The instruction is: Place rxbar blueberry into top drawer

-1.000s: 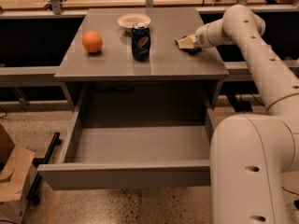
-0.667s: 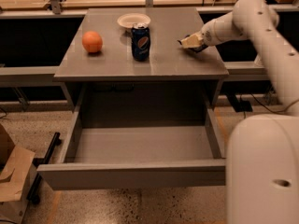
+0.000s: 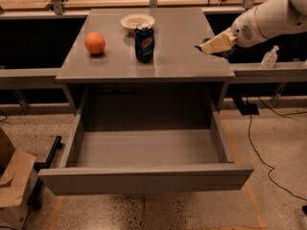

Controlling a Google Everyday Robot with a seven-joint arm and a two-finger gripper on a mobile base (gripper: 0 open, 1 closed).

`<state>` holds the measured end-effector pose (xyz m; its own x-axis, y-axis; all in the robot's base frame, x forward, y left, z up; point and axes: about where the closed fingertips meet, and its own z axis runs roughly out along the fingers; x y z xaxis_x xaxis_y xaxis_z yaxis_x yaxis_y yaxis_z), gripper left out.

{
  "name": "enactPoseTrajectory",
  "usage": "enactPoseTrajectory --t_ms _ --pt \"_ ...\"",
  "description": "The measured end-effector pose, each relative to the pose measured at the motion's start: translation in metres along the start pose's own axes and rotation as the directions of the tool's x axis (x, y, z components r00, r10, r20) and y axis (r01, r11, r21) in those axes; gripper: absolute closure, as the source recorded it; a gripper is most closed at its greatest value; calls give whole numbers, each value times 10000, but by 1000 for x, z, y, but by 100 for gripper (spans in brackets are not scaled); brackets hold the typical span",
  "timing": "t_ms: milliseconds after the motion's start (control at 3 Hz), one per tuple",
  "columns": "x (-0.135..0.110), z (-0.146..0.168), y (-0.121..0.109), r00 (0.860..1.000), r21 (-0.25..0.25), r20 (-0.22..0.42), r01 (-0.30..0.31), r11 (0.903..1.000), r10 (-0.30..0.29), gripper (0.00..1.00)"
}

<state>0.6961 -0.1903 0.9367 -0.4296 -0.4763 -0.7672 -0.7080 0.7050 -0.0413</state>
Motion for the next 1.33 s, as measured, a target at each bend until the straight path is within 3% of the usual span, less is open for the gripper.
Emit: enactPoseTrajectory --t_ms 667,1000,1333 --pt "3 0 5 10000 -66 -89 15 10000 -16 100" --pt "21 7 26 9997 -455 -219 -101 9989 91 100" --pt "54 21 73 9982 -1207 -396 -490 9915 445 100"
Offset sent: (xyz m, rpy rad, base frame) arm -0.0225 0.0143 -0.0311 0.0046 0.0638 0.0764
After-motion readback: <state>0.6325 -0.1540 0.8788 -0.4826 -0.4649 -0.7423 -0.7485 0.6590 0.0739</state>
